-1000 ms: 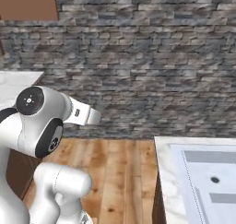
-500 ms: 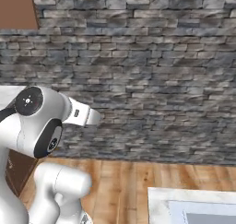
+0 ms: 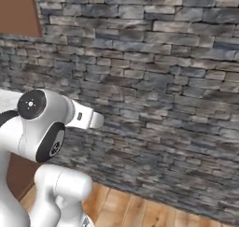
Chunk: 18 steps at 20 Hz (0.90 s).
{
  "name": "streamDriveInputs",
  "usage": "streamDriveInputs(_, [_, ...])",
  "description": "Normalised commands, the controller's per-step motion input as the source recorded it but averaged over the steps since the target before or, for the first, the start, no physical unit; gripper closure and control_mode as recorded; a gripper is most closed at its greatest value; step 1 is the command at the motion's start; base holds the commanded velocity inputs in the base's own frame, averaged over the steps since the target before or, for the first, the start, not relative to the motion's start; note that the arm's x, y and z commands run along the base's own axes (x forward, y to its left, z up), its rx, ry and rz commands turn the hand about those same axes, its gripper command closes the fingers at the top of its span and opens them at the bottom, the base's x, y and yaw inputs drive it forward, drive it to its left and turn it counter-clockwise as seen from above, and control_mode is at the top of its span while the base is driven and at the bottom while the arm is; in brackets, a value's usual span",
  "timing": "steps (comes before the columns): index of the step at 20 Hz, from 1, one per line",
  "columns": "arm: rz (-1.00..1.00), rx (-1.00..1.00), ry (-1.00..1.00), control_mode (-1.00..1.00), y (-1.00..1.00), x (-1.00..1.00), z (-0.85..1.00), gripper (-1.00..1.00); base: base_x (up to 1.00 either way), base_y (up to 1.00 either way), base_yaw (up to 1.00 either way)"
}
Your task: Sort all alcoholic drinks to one cabinet, and non-alcoholic drinks to the other.
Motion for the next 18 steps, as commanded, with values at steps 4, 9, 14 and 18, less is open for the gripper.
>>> streamDriveInputs(4, [0.00, 0.00, 0.00, 1.00, 0.00, 0.00, 0.00, -1.00, 0.59, -0.35, 0.60])
streamDriveInputs(9, [0.00, 0.00, 0.00, 1.00, 0.00, 0.00, 0.00, -1.00, 0.26, -0.14, 0.63])
streamDriveInputs(14, [0.00, 0.00, 0.00, 1.00, 0.00, 0.00, 0.00, -1.00, 0.00, 0.00, 0.66])
streamDriveInputs(18, [0.00, 0.00, 0.00, 1.00, 0.00, 0.00, 0.00, -1.00, 0.15, 0.00, 0.67])
